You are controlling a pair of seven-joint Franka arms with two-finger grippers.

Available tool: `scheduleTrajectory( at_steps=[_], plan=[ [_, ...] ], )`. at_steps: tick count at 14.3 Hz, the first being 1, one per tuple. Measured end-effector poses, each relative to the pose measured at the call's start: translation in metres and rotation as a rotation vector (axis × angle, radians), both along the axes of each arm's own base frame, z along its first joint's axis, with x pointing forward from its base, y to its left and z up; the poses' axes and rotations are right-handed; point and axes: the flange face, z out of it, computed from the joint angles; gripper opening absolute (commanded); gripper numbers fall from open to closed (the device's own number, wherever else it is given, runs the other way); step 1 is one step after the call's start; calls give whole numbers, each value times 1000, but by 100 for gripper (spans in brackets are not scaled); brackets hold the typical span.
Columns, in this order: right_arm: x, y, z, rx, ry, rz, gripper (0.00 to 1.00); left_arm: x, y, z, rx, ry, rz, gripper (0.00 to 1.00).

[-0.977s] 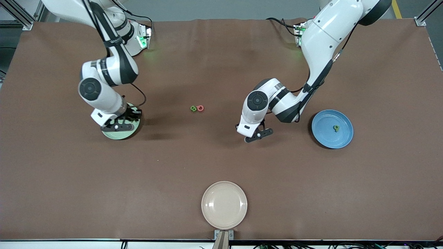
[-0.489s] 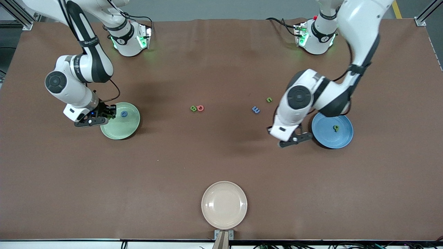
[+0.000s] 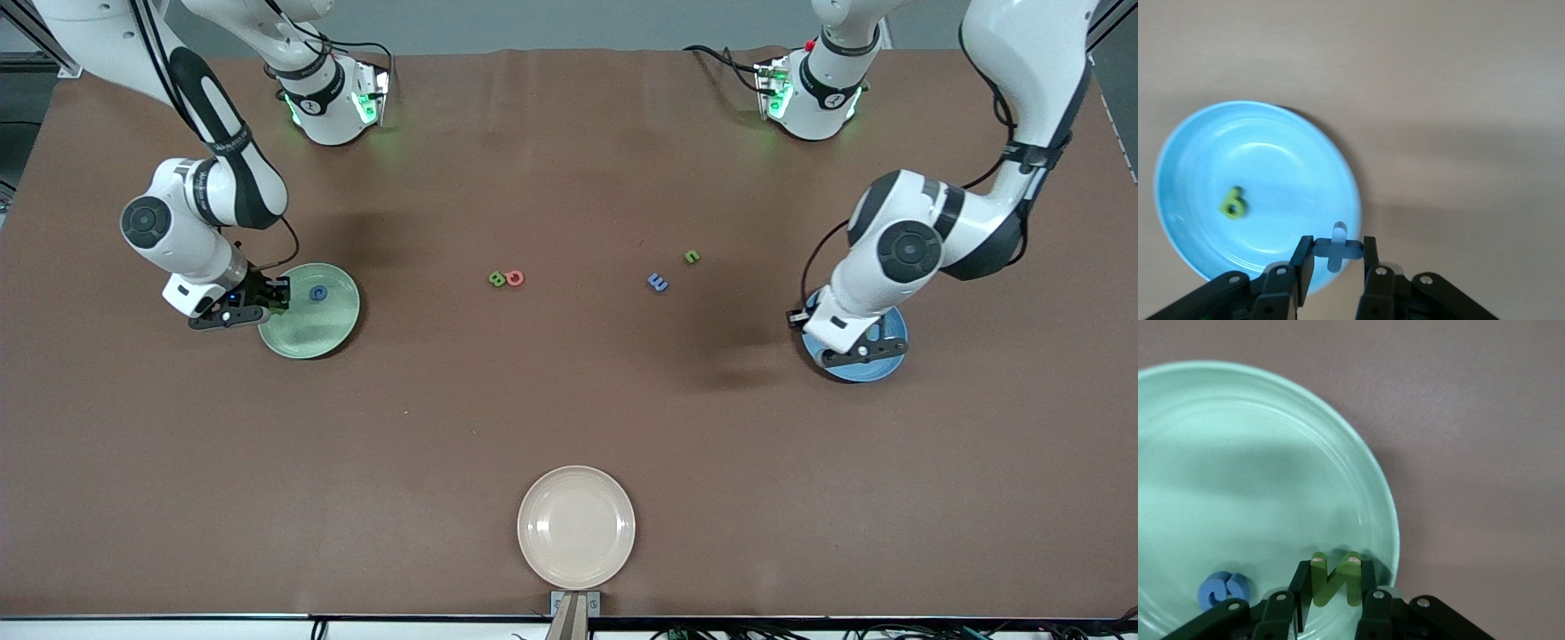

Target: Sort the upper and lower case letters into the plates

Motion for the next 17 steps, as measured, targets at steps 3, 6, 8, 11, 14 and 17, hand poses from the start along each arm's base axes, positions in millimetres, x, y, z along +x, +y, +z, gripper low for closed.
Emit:
scheduleTrajectory(
  at_steps=[3, 6, 8, 11, 14, 17],
  plan=[
    [0, 4, -2, 2, 5, 7, 72, -18, 40, -29, 25, -16, -50, 13],
    [1, 6, -2, 4, 16, 11, 100, -33, 61, -52, 38, 14, -78, 16],
    [4, 10, 1, 6, 37, 17, 100, -40, 65, -63, 33, 24, -92, 17],
    [17, 36, 28, 0, 67, -46, 100, -44, 69, -74, 18, 27, -105, 20],
    [20, 120, 64, -24, 44, -164, 100, -46, 68, -79, 10, 32, -110, 59],
    [-1, 221, 73, -39, 10, -284, 100, -45, 67, -78, 8, 28, -112, 100]
  ],
)
